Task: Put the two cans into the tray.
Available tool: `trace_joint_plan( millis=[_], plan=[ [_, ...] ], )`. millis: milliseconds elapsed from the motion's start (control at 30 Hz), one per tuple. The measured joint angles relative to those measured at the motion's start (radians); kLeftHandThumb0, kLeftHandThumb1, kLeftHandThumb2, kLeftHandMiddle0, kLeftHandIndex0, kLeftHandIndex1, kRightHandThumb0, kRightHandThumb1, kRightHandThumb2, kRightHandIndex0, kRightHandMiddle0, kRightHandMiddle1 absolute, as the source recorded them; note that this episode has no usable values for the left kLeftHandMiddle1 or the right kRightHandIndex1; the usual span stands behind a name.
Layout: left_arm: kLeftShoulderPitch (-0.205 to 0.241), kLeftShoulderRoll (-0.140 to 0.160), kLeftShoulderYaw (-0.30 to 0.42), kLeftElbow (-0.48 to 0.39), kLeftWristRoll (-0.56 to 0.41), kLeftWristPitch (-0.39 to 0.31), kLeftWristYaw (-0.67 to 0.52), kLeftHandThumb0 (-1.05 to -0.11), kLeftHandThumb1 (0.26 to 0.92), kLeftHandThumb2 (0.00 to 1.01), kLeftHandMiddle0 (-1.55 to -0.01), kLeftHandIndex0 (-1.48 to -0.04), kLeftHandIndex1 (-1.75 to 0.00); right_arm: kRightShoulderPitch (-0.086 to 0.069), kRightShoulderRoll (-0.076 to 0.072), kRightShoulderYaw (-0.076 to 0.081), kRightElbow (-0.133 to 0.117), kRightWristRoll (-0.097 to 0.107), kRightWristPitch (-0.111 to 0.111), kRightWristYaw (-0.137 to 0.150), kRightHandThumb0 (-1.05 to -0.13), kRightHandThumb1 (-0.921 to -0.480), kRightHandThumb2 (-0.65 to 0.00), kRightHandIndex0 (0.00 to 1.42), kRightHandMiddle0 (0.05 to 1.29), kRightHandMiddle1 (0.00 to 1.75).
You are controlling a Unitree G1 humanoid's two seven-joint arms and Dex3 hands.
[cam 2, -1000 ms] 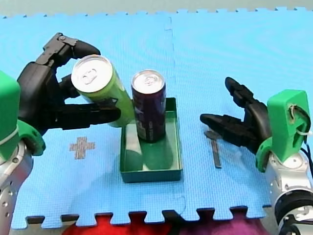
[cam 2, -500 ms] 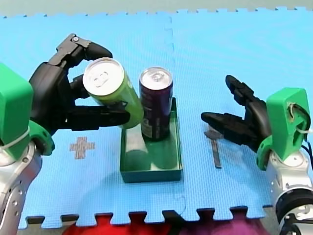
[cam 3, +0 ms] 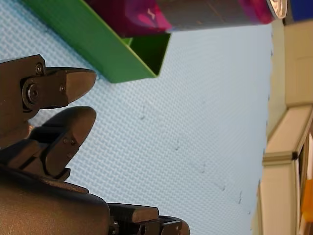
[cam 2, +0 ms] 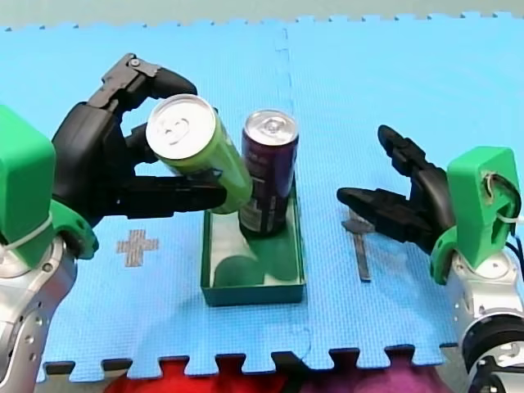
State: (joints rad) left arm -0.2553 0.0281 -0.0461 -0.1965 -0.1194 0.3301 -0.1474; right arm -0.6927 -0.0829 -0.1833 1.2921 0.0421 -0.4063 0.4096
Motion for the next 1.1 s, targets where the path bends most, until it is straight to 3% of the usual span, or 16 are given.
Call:
trace_joint_plan(
  millis=[167, 667, 900, 1100],
  plan=[
    [0.026, 0.012, -0.017, -0.039, 0.019, 0.004, -0.003, -0.119, 0.763, 0.01, -0.90, -0.52, -1.75, 0.000, -0.001, 0.001, -0.001, -0.002, -0.002, 0.000, -1.048, -0.921, -0.201, 0.76, 0.12, 0.00],
    [0.183, 0.030, -0.104, -0.324, 0.100, 0.073, 0.021, -0.179, 0.762, 0.01, -0.90, -0.51, -1.75, 0.001, 0.001, 0.007, -0.001, -0.008, -0.005, -0.002, -1.048, -0.921, -0.212, 0.77, 0.11, 0.00],
    [0.207, 0.030, -0.136, -0.444, 0.103, 0.116, 0.021, -0.210, 0.764, 0.01, -0.89, -0.50, -1.75, 0.000, 0.000, 0.010, -0.004, -0.010, -0.011, -0.005, -1.048, -0.921, -0.216, 0.76, 0.11, 0.00],
    [0.213, 0.026, -0.142, -0.468, 0.094, 0.138, 0.021, -0.235, 0.766, 0.02, -0.89, -0.50, -1.75, 0.000, 0.000, 0.015, -0.005, -0.013, -0.013, -0.012, -1.048, -0.921, -0.224, 0.75, 0.11, 0.00]
  ],
)
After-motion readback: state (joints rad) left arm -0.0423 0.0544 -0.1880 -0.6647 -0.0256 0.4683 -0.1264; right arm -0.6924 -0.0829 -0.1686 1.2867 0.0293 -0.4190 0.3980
